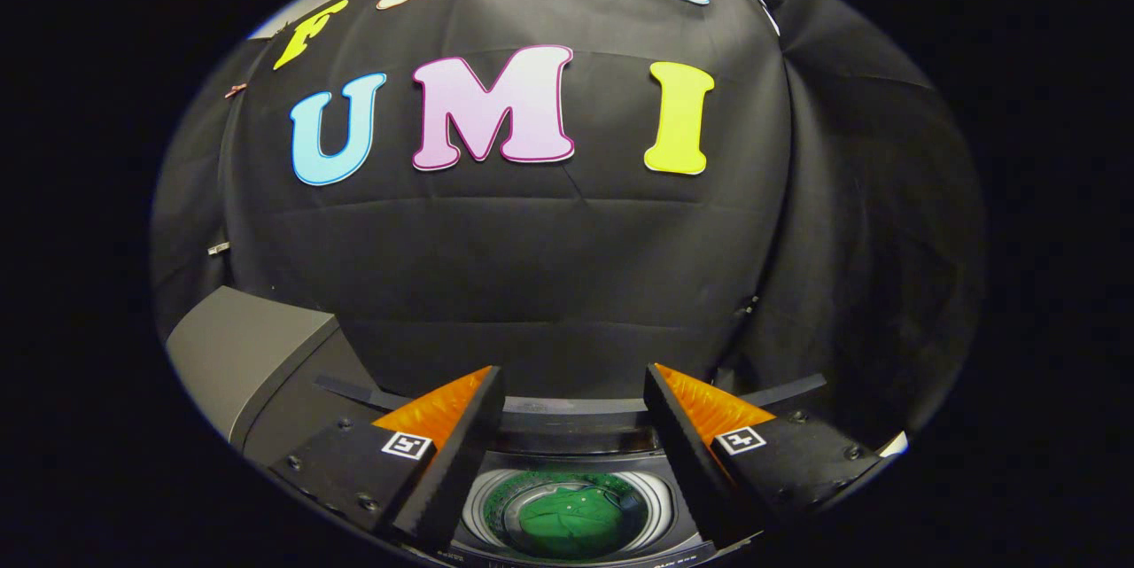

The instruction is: Put the clothes into the washing machine and then close the washing machine lid.

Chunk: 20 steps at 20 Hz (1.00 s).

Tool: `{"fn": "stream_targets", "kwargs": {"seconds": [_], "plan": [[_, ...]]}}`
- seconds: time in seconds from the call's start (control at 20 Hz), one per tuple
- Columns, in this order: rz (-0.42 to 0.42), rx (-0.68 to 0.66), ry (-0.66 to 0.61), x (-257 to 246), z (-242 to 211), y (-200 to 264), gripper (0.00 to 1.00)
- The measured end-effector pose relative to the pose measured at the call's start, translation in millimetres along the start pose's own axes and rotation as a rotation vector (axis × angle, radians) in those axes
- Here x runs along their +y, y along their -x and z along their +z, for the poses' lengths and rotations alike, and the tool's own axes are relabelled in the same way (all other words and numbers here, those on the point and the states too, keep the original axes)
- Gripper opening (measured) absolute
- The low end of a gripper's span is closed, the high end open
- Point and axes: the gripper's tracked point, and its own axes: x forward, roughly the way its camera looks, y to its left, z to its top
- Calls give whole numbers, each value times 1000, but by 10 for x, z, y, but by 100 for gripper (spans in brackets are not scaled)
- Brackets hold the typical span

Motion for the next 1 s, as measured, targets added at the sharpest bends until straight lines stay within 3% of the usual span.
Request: {"fn": "stream_targets", "kwargs": {"seconds": [0.5,0.85,1.0], "plan": [[-14,25,-6,17,-249,227,100],[5,196,-31,167,-998,456,99],[28,173,-36,302,-922,534,99]]}}
